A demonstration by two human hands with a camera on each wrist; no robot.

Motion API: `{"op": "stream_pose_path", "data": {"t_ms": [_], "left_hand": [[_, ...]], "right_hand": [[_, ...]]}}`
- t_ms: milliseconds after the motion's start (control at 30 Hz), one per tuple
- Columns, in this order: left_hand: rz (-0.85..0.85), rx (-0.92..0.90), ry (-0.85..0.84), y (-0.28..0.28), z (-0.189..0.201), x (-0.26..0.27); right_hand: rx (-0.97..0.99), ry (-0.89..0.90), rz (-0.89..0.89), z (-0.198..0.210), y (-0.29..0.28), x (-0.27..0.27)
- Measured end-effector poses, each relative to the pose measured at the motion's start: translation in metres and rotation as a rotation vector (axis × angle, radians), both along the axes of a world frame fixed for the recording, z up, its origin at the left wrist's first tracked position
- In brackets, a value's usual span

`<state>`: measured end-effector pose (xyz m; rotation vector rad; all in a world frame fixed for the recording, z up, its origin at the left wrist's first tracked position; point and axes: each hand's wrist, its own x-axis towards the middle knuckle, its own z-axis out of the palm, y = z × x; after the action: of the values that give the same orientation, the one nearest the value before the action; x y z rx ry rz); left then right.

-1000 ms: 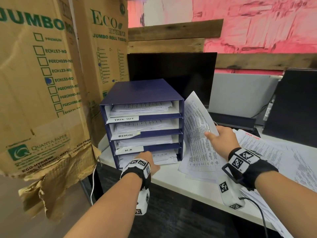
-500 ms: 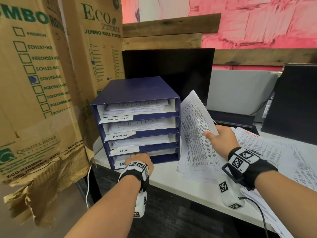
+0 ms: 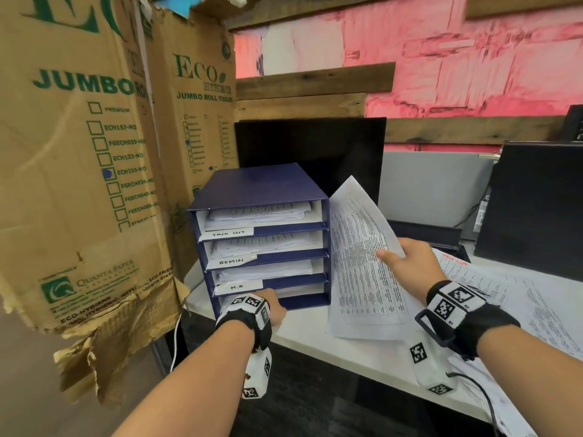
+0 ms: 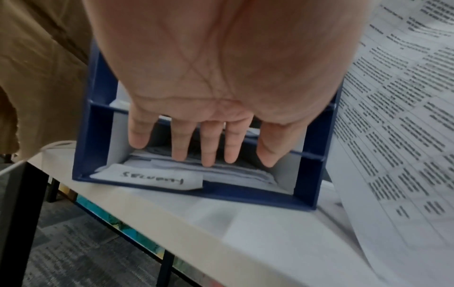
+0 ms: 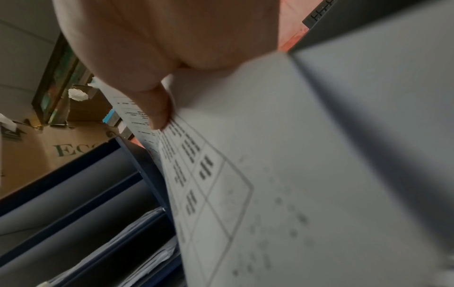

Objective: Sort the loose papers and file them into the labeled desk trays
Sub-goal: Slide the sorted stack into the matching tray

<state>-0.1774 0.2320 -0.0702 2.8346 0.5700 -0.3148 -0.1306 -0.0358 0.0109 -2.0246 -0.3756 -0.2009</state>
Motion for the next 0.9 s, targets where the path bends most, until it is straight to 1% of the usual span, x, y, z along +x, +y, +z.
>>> {"op": "stream_pose_path", "data": {"t_ms": [200, 333, 400, 533, 667, 733, 833, 900], "left_hand": [[-0.068, -0.146, -0.129, -0.019, 0.043, -0.027], [-0.103, -0.274, -0.212, -0.027, 0.059, -0.039], [-0.066, -0.359, -0.217, -0.030, 0.063, -0.040], [-0.027, -0.618, -0.268, -0.037, 0.074, -0.047], [-0.009, -0.749, -0.268, -0.039, 0.079, -0.051], [0.015, -0.833, -0.248, -0.041, 0.079, -0.053], [-0.059, -0.838, -0.265, -0.045, 0.076, -0.056], [-0.059, -0.833, -0.337, -0.044, 0.077, -0.058]], "right_hand": [[0.067, -0.053, 0.068, 0.019, -0.012, -0.031], [0.114, -0.074, 0.100, 0.027, -0.019, -0.047], [0.116, -0.083, 0.116, 0.030, -0.022, -0.053], [0.156, -0.110, 0.113, 0.037, -0.030, -0.062], [0.224, -0.122, 0.112, 0.042, -0.033, -0.068], [0.268, -0.100, 0.128, 0.043, -0.032, -0.072], [0.293, -0.044, 0.172, 0.044, -0.026, -0.075], [0.285, -0.008, 0.151, 0.045, -0.022, -0.074]]}}
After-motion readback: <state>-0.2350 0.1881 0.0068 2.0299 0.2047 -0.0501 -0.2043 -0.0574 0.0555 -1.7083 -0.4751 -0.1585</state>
